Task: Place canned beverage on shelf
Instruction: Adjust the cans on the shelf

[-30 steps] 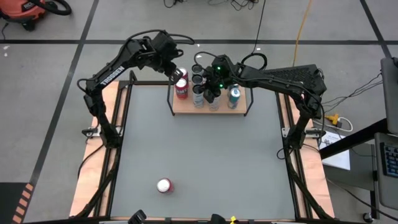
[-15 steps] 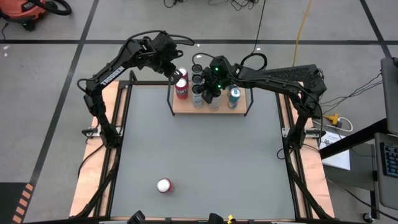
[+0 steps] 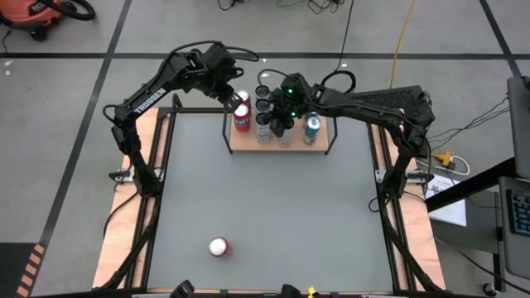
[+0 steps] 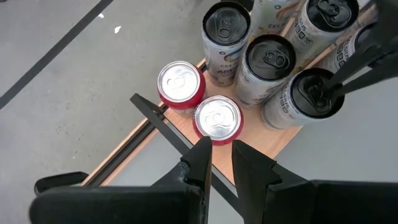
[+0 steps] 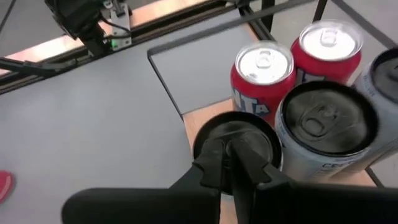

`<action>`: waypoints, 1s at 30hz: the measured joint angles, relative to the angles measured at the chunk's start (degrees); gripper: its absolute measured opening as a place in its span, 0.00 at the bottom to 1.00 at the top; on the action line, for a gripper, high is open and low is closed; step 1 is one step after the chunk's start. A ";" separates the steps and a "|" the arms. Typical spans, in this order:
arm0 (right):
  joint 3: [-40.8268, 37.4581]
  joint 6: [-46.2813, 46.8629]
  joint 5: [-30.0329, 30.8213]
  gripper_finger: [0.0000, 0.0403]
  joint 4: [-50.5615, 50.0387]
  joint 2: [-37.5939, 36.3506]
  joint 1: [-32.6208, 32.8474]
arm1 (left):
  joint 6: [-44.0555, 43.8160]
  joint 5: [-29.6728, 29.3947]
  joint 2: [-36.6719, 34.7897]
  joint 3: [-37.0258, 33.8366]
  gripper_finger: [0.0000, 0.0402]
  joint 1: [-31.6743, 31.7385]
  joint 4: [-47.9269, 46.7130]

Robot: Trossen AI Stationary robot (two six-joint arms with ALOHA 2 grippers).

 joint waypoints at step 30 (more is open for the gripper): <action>0.00 1.92 0.12 0.00 -17.44 -18.97 0.00 | 27.31 19.05 0.05 -21.75 0.14 0.31 14.55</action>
